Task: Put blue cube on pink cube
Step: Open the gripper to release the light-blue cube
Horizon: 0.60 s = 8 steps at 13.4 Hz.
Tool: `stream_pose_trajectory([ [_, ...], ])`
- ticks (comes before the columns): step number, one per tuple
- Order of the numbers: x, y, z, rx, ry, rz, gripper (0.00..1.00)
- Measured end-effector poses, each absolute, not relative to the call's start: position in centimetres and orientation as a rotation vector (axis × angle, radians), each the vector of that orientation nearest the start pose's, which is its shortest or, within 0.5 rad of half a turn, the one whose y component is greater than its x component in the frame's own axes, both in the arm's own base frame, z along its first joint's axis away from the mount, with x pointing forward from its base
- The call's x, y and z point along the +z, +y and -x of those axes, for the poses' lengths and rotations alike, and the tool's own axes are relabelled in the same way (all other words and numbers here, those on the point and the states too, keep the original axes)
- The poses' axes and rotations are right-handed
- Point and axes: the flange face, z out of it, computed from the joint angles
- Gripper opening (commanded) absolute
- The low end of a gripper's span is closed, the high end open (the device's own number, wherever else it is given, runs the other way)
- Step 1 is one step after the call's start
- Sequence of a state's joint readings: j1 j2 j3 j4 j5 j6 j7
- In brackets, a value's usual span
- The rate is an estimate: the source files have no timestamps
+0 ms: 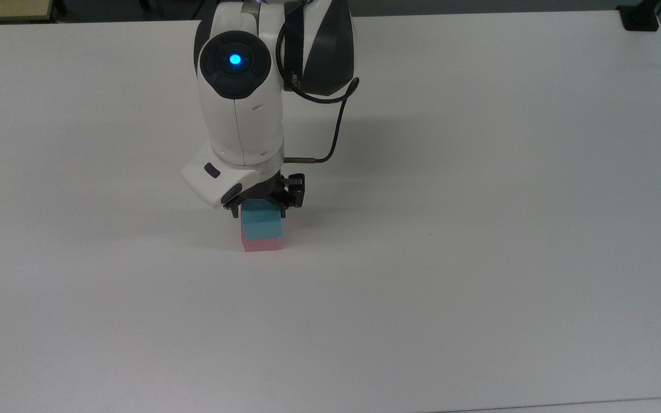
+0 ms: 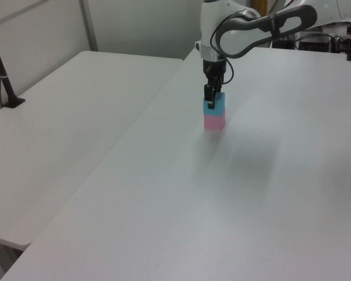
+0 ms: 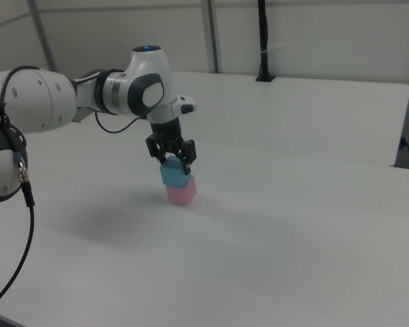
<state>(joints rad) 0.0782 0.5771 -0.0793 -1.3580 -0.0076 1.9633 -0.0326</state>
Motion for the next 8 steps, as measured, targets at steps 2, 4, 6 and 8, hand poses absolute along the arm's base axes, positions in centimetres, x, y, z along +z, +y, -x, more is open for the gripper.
stream_pose_trajectory([
  [2, 39.0, 0.9, -72.1, -0.046, -0.073, 3.191, 0.88],
  [4, 39.1, 0.8, -72.1, -0.051, -0.07, 3.192, 1.0],
  [6, 40.3, 0.7, -72.3, -0.086, -0.068, 3.191, 1.0],
  [8, 43.8, 1.0, -72.3, -0.173, -0.072, 3.184, 1.0],
])
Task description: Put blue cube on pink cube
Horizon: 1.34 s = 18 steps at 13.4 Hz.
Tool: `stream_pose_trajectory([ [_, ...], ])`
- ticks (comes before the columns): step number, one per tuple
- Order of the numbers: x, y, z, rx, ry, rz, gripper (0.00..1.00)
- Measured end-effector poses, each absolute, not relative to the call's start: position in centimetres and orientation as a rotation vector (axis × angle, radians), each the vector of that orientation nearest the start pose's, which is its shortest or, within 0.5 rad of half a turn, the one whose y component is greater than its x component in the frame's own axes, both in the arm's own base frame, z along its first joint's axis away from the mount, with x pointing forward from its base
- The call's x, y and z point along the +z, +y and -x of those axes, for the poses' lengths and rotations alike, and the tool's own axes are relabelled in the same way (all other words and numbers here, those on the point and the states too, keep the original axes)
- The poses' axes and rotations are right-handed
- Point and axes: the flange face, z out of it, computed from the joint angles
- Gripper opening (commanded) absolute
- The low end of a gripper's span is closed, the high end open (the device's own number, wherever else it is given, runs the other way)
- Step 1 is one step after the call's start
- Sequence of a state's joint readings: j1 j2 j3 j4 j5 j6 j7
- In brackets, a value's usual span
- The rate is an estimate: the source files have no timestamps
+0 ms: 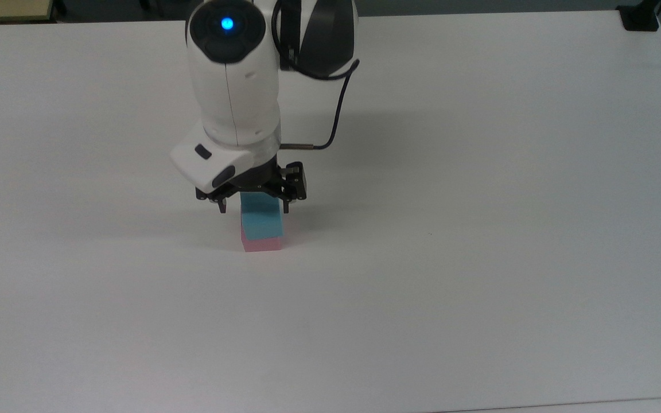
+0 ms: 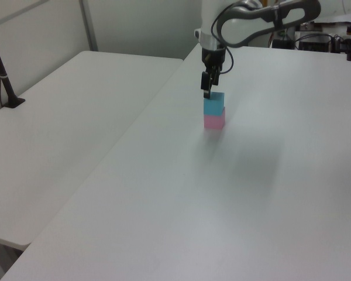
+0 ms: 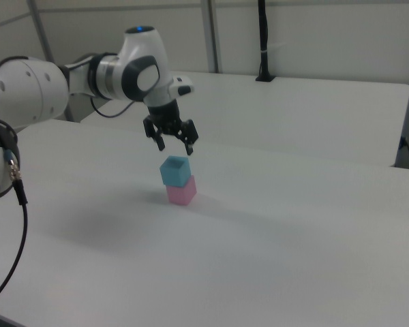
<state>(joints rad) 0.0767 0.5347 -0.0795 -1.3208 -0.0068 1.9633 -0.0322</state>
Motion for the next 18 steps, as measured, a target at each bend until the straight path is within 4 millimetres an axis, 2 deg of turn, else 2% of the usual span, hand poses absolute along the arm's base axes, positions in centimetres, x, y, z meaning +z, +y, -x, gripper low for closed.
stream_pose_trajectory([
  [2, 47.1, 1.5, -71.4, -0.211, -0.079, 3.177, 1.0],
  [5, 52.2, 1.5, -68.7, -0.178, 0.001, 3.171, 1.0],
  [7, 55.7, 1.3, -65.4, -0.11, 0.048, 3.19, 1.0],
  [10, 59.4, 1.5, -59.7, -0.008, 0.05, 3.209, 1.0],
  [12, 60.7, 1.2, -56.4, -0.012, 0.05, 3.201, 1.0],
  [14, 61.5, 0.9, -54.3, -0.022, 0.051, 3.196, 1.0],
  [15, 61.9, 0.8, -53.4, -0.03, 0.053, 3.194, 1.0],
  [18, 61.8, 0.7, -52.9, 0.0, 0.055, 3.195, 1.0],
])
